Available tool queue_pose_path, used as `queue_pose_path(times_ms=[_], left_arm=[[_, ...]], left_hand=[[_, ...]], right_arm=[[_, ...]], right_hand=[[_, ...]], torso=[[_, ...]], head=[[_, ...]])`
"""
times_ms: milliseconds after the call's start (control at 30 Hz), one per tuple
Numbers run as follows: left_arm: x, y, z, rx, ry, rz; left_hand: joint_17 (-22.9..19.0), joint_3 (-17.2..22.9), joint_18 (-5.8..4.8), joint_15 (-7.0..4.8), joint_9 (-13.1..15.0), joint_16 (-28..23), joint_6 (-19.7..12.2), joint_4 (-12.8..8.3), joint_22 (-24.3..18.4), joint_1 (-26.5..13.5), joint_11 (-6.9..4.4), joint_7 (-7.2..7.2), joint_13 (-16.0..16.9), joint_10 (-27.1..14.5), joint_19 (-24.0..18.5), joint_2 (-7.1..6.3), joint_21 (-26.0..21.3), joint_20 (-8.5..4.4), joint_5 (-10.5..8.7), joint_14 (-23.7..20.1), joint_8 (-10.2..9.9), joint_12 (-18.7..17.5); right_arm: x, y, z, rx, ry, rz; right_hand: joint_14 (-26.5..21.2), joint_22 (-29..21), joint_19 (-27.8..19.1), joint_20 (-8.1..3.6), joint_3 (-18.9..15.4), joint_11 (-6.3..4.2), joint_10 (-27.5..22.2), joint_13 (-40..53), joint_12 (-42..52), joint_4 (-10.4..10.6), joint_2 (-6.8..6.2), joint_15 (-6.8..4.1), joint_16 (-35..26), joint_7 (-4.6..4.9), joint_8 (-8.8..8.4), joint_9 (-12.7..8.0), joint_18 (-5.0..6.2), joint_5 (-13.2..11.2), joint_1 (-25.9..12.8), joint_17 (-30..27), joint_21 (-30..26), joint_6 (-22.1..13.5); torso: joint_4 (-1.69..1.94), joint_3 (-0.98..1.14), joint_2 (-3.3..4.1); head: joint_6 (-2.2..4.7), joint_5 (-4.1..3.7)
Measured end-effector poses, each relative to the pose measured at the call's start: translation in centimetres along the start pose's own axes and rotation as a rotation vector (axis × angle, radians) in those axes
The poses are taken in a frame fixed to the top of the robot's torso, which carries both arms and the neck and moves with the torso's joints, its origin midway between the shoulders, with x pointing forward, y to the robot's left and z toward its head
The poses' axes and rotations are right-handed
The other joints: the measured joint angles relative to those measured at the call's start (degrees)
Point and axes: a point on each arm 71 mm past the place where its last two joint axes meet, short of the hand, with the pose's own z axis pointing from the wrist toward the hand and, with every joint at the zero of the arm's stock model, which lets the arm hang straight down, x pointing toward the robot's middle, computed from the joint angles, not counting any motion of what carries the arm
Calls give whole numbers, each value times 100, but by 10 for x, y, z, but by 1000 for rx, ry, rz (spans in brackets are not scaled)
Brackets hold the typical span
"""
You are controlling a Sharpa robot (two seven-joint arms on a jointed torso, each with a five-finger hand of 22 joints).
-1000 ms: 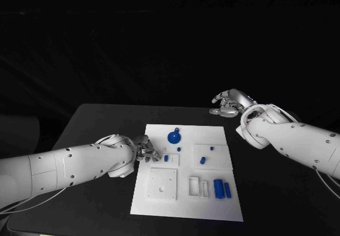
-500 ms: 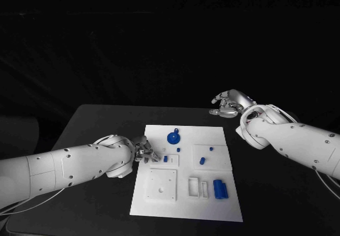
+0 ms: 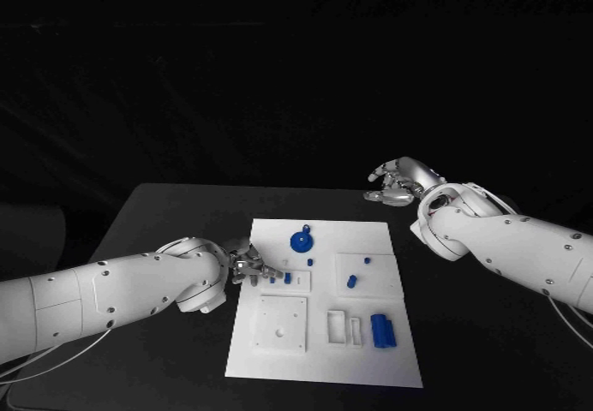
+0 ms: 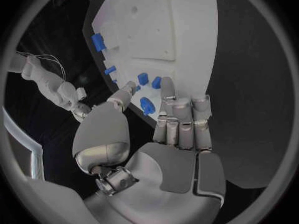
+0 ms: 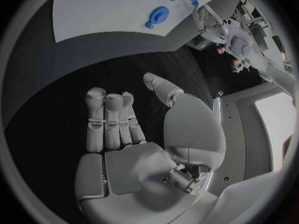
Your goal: Assemble the parts on the task board
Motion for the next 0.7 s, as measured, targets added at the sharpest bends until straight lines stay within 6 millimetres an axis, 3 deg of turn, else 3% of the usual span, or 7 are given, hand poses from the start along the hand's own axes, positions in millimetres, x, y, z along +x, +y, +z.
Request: queue_pose_path(times_ms=[200, 300, 433, 500, 600, 700], left_arm=[[-20, -7, -5, 35, -51, -63], [-30, -10, -8, 60, -88, -82], [-35, -19, -8, 125, -130, -96], [-34, -27, -7, 170, -139, -93], [-30, -42, -4, 253, -151, -68], [-27, -56, 1, 329, -172, -15]], left_hand=[[-58, -99, -40, 65, 53, -145, -166, 7, -41, -2, 79, 87, -106, -135, -97, -8, -121, 33, 0, -126, 0, -205], [-101, -80, -74, 83, 81, -265, -200, -12, -69, 207, 111, 106, -147, -211, -184, 1, -207, 62, 7, -223, 0, -275], [-209, 26, -77, 157, 126, -531, -241, -423, -114, 878, 163, 136, -199, -366, -371, 223, -365, 106, 413, -464, 68, -406], [-300, 155, -79, 228, 141, -743, -252, -818, -159, 1422, 225, 165, -293, -510, -537, 414, -507, 146, 448, -656, 124, -552], [-378, 397, -134, 268, 132, -918, -241, -1073, -205, 1832, 308, 208, -446, -593, -583, 535, -628, 175, 448, -716, 134, -767], [-398, 522, -175, 330, 57, -985, -241, -1234, -207, 1978, 349, 238, -619, -635, -583, 613, -662, 175, 448, -693, 134, -1023]], right_arm=[[-1, -1, 0, 2, -1, -1], [-1, -2, 0, 3, -2, -1], [-1, -3, 0, 6, -3, -1], [-2, -4, 0, 7, -3, 1], [-2, -5, 0, 6, -4, 3], [-2, -5, 1, 5, -3, 6]], right_hand=[[0, 0, 0, 0, -7, 0, 0, -1, 0, 7, 0, 0, 0, -1, 0, 0, 0, 0, 0, -5, 0, -3], [0, 0, 0, 0, -7, 0, 0, -1, 0, 7, 0, 0, 0, 7, 0, 0, 0, 0, 0, -5, 0, -12], [0, -1, 0, 0, -7, 0, 0, -1, 0, 7, 0, 0, 0, 7, 0, -1, 0, 0, 0, -5, 0, -13], [0, -1, 0, 0, -7, 0, 0, -7, 0, 7, 0, 0, 0, 7, 0, -1, 0, 0, 0, -5, 0, -13], [0, -1, 0, 1, -7, 0, 0, -7, 0, 7, 0, 0, 0, 7, 0, 0, 0, 0, 0, -5, 0, -13], [0, 1, 0, 1, -7, 0, 0, -7, 0, 7, 0, 0, 0, 7, 0, 2, 0, 0, 0, -5, 0, -15]], torso=[[6, 1, -3], [9, 1, -3], [9, 1, -4], [7, 1, -4], [5, 0, -3], [2, 1, -2]], head=[[21, -15], [42, -21], [69, -26], [85, -32], [105, -52], [130, -68]])
